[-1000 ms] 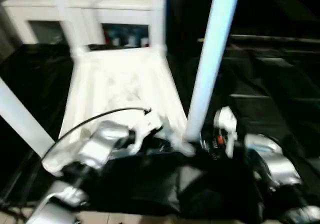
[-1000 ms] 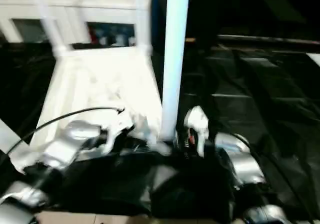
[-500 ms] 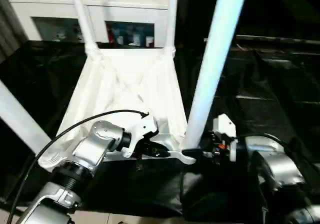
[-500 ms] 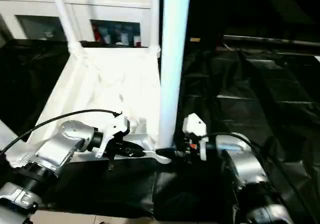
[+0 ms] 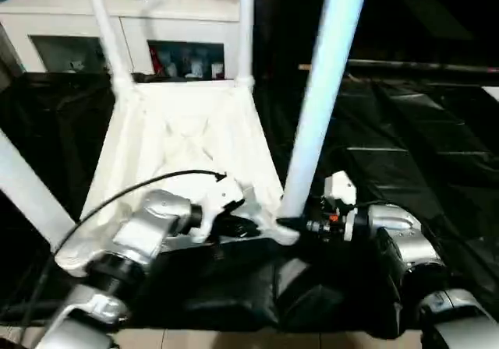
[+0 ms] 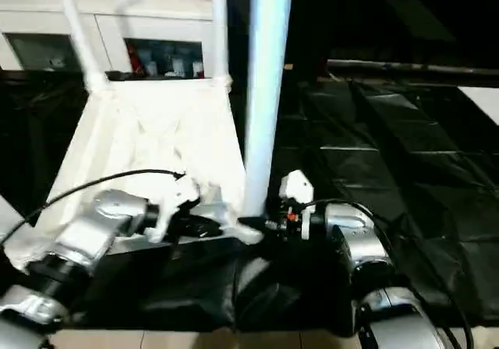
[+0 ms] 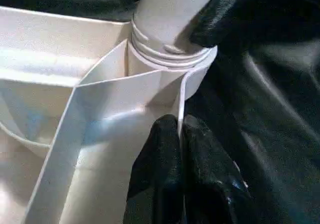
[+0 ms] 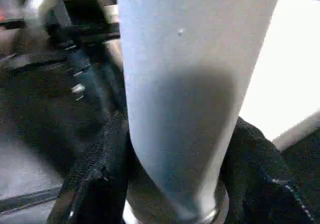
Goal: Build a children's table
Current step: Rotate leg to tighten
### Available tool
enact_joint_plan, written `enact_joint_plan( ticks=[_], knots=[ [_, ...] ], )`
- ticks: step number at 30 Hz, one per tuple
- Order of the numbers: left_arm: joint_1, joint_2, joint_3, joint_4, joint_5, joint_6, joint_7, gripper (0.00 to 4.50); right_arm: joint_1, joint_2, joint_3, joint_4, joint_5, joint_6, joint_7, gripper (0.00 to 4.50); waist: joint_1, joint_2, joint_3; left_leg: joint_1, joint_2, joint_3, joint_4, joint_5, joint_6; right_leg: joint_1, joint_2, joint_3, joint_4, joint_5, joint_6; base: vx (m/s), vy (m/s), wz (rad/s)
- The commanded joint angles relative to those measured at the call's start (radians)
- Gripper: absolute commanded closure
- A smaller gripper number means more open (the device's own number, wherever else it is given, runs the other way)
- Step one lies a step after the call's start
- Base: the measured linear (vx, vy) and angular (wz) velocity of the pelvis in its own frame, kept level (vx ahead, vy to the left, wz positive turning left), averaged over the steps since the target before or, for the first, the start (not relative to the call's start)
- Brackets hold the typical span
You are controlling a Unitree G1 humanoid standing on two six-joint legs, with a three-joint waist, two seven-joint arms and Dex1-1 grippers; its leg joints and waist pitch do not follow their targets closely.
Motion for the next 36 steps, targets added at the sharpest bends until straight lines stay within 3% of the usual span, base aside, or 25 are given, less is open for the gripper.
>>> enact_joint_plan(
  ticks=[1, 2, 3, 4, 5, 6, 7, 8, 9, 10, 11, 12, 13, 14, 15, 17, 22, 23, 24, 25, 26, 28, 29, 34, 36],
  knots=[
    [-0.031, -0.035, 0.028, 0.019, -0.005, -0.015, 0.084, 4.5, 0.036, 0.013, 0.029, 0.108, -0.078, 0.027, -0.097, 2.37, -0.013, 0.001, -0.033, 0.038, 0.047, -0.046, -0.081, -0.596, -0.032, -0.004, -0.055, 0.011, -0.112, -0.694, -0.122, -0.069, 0.014, -0.07],
    [-0.047, -0.06, 0.047, 0.047, 0.001, -0.02, 0.15, 4.5, 0.033, 0.029, 0.026, 0.154, -0.088, 0.005, -0.159, 2.38, -0.024, 0.006, -0.029, 0.049, 0.042, -0.051, -0.072, -0.647, -0.036, -0.009, -0.053, -0.016, -0.132, -0.758, -0.081, -0.076, 0.021, -0.1],
    [-0.054, -0.07, 0.052, 0.057, 0.002, -0.021, 0.174, 4.5, 0.032, 0.039, 0.025, 0.178, -0.094, -0.011, -0.187, 2.39, -0.045, 0.019, -0.022, 0.06, 0.046, -0.063, -0.082, -0.726, -0.042, 0.002, -0.041, -0.059, -0.152, -0.754, -0.048, -0.076, 0.021, -0.1],
    [-0.061, -0.081, 0.057, 0.067, 0.006, -0.028, 0.203, 4.5, 0.032, 0.048, 0.025, 0.196, -0.1, -0.02, -0.215, 2.4, -0.056, 0.026, -0.018, 0.052, 0.054, -0.072, -0.097, -0.783, -0.049, 0.018, -0.032, -0.082, -0.147, -0.716, -0.039, 0.0, 0.0, 0.0],
    [-0.069, -0.094, 0.063, 0.078, 0.011, -0.031, 0.234, 4.5, 0.028, 0.058, 0.021, 0.22, -0.109, -0.055, -0.238, 2.41, -0.037, 0.055, -0.019, -0.021, 0.089, -0.078, -0.18, -0.898, -0.076, 0.107, -0.018, -0.073, 0.006, -0.487, -0.078, -0.094, 0.027, -0.02],
    [-0.07, -0.096, 0.064, 0.079, 0.012, -0.032, 0.237, 4.5, 0.027, 0.059, 0.021, 0.223, -0.111, -0.061, -0.24, 2.41, 0.019, 0.063, -0.016, -0.071, 0.091, -0.015, -0.245, -1.013, -0.106, 0.121, 0.013, -0.079, 0.123, -0.206, -0.109, -0.094, 0.027, -0.02],
    [-0.07, -0.1, 0.062, 0.072, 0.012, -0.034, 0.235, 4.5, 0.026, 0.064, 0.01, 0.228, -0.106, -0.084, -0.245, 2.41, 0.03, 0.044, -0.023, -0.046, 0.095, -0.004, -0.243, -0.956, -0.058, 0.103, 0.016, -0.043, 0.138, -0.197, -0.09, -0.066, -0.059, 0.22],
    [-0.066, -0.102, 0.057, 0.055, 0.007, -0.033, 0.218, 4.5, 0.024, 0.068, -0.008, 0.228, -0.087, -0.1, -0.234, 2.41, 0.022, -0.042, -0.04, 0.071, 0.042, -0.01, -0.098, -0.679, -0.054, 0.0, -0.051, 0.04, -0.012, -0.687, -0.032, 0.066, -0.13, 0.03],
    [-0.059, -0.102, 0.049, 0.03, 0.0, -0.029, 0.187, 4.5, 0.019, 0.072, -0.032, 0.223, -0.061, -0.113, -0.209, 2.41, 0.021, -0.048, -0.034, 0.076, 0.009, -0.035, 0.085, -0.32, -0.006, -0.042, -0.169, 0.053, -0.148, -1.086, -0.066, 0.066, -0.13, 0.03],
    [-0.058, -0.101, 0.045, 0.021, 0.0, -0.029, 0.18, 4.5, 0.011, 0.071, -0.044, 0.223, -0.048, -0.115, -0.192, 2.42, 0.034, -0.031, -0.045, -0.011, 0.025, -0.067, 0.048, -0.177, 0.02, 0.051, -0.188, 0.081, -0.105, -0.983, -0.087, 0.119, -0.056, -0.44],
    [-0.057, -0.101, 0.042, 0.017, 0.001, -0.028, 0.179, 4.5, 0.006, 0.07, -0.05, 0.224, -0.042, -0.115, -0.182, 2.42, 0.057, 0.002, -0.053, -0.055, 0.041, -0.076, -0.039, -0.054, 0.004, 0.083, -0.114, 0.032, -0.052, -0.616, -0.135, 0.074, 0.017, -0.29],
    [-0.059, -0.098, 0.041, 0.015, 0.008, -0.023, 0.19, 4.5, -0.005, 0.062, -0.05, 0.222, -0.044, -0.105, -0.188, 2.42, 0.042, 0.007, -0.051, -0.022, 0.057, -0.069, -0.061, -0.164, 0.032, 0.037, -0.059, 0.018, -0.025, -0.358, -0.201, 0.074, 0.017, -0.29],
    [-0.064, -0.097, 0.045, 0.018, 0.017, -0.017, 0.217, 4.5, -0.017, 0.053, -0.046, 0.225, -0.054, -0.09, -0.221, 2.43, 0.032, 0.008, -0.051, -0.019, 0.057, -0.067, -0.064, -0.232, 0.038, 0.038, -0.052, 0.018, -0.018, -0.323, -0.227, 0.0, 0.0, 0.0],
    [-0.067, -0.098, 0.05, 0.019, 0.018, -0.013, 0.231, 4.5, -0.017, 0.049, -0.042, 0.221, -0.06, -0.086, -0.237, 2.43, 0.031, 0.021, -0.056, -0.008, 0.057, -0.062, -0.063, -0.296, 0.042, 0.04, -0.062, 0.023, -0.02, -0.289, -0.271, 0.0, 0.0, 0.0],
    [-0.067, -0.098, 0.05, 0.019, 0.018, -0.013, 0.231, 4.5, -0.017, 0.049, -0.042, 0.221, -0.06, -0.086, -0.237, 2.43, 0.028, 0.02, -0.055, -0.016, 0.054, -0.058, -0.065, -0.288, 0.05, 0.048, -0.063, 0.023, -0.023, -0.254, -0.282, 0.0, 0.0, 0.0],
    [-0.075, -0.111, 0.065, 0.027, 0.027, 0.006, 0.295, 4.5, -0.004, 0.055, -0.043, 0.198, -0.061, -0.089, -0.259, 2.44, 0.029, 0.01, -0.054, -0.013, 0.053, -0.05, -0.069, -0.295, 0.051, 0.049, -0.061, 0.019, -0.035, -0.303, -0.258, 0.0, 0.0, 0.0],
    [-0.067, -0.143, 0.086, 0.01, 0.04, 0.038, 0.366, 4.5, -0.001, 0.1, -0.056, 0.142, -0.069, -0.036, -0.342, 2.45, 0.035, 0.01, -0.054, -0.011, 0.055, -0.044, -0.072, -0.248, 0.052, 0.047, -0.065, 0.024, -0.042, -0.322, -0.234, 0.0, 0.0, 0.0],
    [-0.063, -0.148, 0.088, 0.003, 0.04, 0.036, 0.376, 4.5, 0.063, 0.112, -0.041, -0.073, -0.056, 0.07, -0.374, 2.45, 0.034, 0.009, -0.045, -0.014, 0.053, -0.044, -0.078, -0.237, 0.058, 0.049, -0.055, 0.026, -0.044, -0.305, -0.218, 0.0, 0.0, 0.0],
    [-0.058, -0.152, 0.088, -0.006, 0.039, 0.038, 0.379, 4.5, 0.121, 0.122, -0.024, -0.276, -0.045, 0.173, -0.405, 2.46, 0.04, 0.009, -0.053, -0.008, 0.058, -0.046, -0.078, -0.203, 0.06, 0.053, -0.056, 0.029, -0.039, -0.247, -0.205, 0.0, 0.0, 0.0],
    [-0.057, -0.153, 0.088, -0.009, 0.039, 0.039, 0.38, 4.5, 0.137, 0.124, -0.019, -0.33, -0.042, 0.2, -0.414, 2.46, 0.044, 0.007, -0.06, -0.004, 0.06, -0.046, -0.075, -0.172, 0.065, 0.055, -0.058, 0.03, -0.033, -0.192, -0.208, 0.06, 0.012, 0.0],
    [-0.052, -0.155, 0.085, -0.019, 0.04, 0.036, 0.385, 4.5, 0.191, 0.129, 0.0, -0.55, -0.037, 0.323, -0.47, 2.46, 0.044, 0.008, -0.062, -0.009, 0.057, -0.043, -0.072, -0.125, 0.08, 0.055, -0.055, 0.028, -0.026, -0.112, -0.219, 0.055, 0.013, 0.0],
    [-0.051, -0.155, 0.083, -0.021, 0.04, 0.035, 0.384, 4.5, 0.197, 0.129, 0.003, -0.583, -0.036, 0.345, -0.483, 2.48, 0.051, 0.006, -0.071, -0.008, 0.054, -0.04, -0.063, -0.05, 0.103, 0.055, -0.056, 0.03, -0.015, 0.002, -0.225, 0.027, 0.007, 0.0],
    [-0.05, -0.153, 0.079, -0.025, 0.038, 0.028, 0.382, 4.5, 0.208, 0.124, 0.01, -0.671, -0.027, 0.407, -0.512, 2.49, 0.056, 0.011, -0.071, -0.012, 0.05, -0.035, -0.06, -0.04, 0.114, 0.053, -0.058, 0.028, -0.016, 0.019, -0.235, 0.0, 0.0, 0.0],
    [-0.057, -0.149, 0.078, -0.024, 0.037, 0.033, 0.386, 4.5, 0.203, 0.105, 0.025, -0.733, -0.005, 0.458, -0.508, 2.51, 0.062, 0.014, -0.066, -0.014, 0.052, -0.031, -0.061, -0.078, 0.096, 0.048, -0.057, 0.028, -0.024, -0.039, -0.233, 0.0, 0.0, 0.0],
    [-0.058, -0.147, 0.086, -0.024, 0.035, 0.033, 0.391, 4.5, 0.209, 0.097, 0.02, -0.794, 0.002, 0.527, -0.523, 2.51, 0.062, 0.016, -0.065, -0.014, 0.052, -0.032, -0.063, -0.083, 0.081, 0.05, -0.056, 0.029, -0.024, -0.056, -0.228, 0.0, 0.0, 0.0]
  ],
)
